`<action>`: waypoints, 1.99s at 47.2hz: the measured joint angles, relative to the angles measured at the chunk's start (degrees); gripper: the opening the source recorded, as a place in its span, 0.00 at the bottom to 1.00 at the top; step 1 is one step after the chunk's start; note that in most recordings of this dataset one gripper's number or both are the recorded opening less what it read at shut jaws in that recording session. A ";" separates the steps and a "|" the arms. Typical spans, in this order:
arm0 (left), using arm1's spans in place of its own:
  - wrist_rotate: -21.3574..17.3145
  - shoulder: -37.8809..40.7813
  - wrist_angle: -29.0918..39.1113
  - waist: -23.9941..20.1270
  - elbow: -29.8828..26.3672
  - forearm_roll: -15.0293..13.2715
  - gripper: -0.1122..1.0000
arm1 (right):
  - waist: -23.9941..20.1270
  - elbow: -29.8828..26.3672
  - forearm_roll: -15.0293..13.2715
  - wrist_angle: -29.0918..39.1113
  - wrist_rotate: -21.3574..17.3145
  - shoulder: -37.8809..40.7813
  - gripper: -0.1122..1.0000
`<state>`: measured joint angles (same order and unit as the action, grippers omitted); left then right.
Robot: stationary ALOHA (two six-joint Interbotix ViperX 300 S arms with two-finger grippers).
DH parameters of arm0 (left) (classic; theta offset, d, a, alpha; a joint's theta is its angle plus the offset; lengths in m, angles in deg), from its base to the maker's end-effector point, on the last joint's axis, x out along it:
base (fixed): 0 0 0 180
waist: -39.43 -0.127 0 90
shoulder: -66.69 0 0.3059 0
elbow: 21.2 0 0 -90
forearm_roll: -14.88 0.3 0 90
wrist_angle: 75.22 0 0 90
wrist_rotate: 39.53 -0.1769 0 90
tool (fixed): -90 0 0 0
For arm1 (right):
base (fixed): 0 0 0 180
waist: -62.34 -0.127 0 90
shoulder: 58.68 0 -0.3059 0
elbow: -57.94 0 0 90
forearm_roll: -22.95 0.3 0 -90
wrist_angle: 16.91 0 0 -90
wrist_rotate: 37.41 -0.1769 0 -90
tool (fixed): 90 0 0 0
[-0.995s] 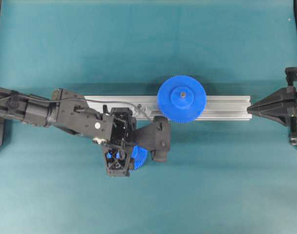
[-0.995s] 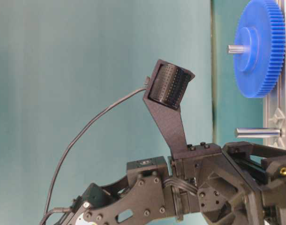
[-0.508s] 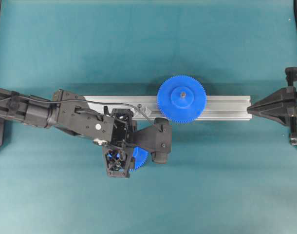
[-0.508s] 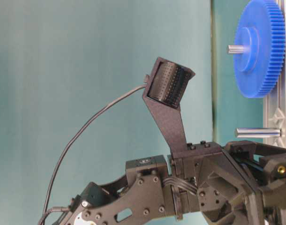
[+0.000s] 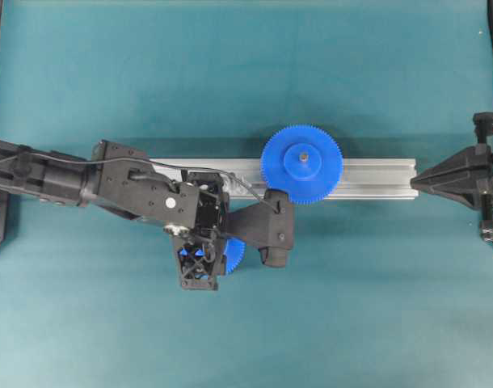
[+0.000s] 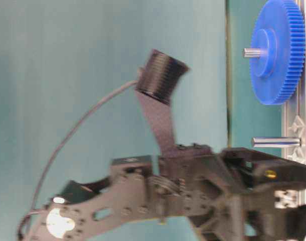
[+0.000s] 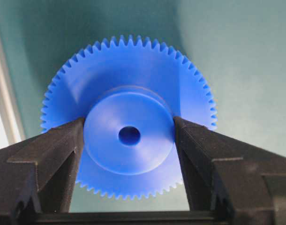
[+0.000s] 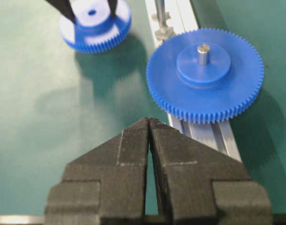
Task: Find the location of the shaft and insert the small gear.
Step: 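Lift the small blue gear and carry it toward the empty shaft, then align the gear's bore with the left shaft on the rail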
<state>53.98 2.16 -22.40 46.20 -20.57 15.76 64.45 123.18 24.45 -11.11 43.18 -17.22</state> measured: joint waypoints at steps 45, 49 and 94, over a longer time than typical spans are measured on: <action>-4.83 -5.62 9.05 -0.53 -8.70 0.09 0.68 | 0.18 0.18 0.00 0.00 -1.14 -0.18 0.15; -5.01 -5.62 9.32 -1.32 -8.88 0.09 0.68 | 0.18 0.18 0.00 -0.09 -1.14 -0.26 0.15; -9.84 -6.50 9.14 -7.12 -9.67 0.26 0.68 | 0.18 0.18 0.00 -0.09 -1.14 -0.35 0.15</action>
<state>44.14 -4.34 -13.25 39.08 -30.23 16.02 64.63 123.36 24.45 -11.19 42.04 -17.57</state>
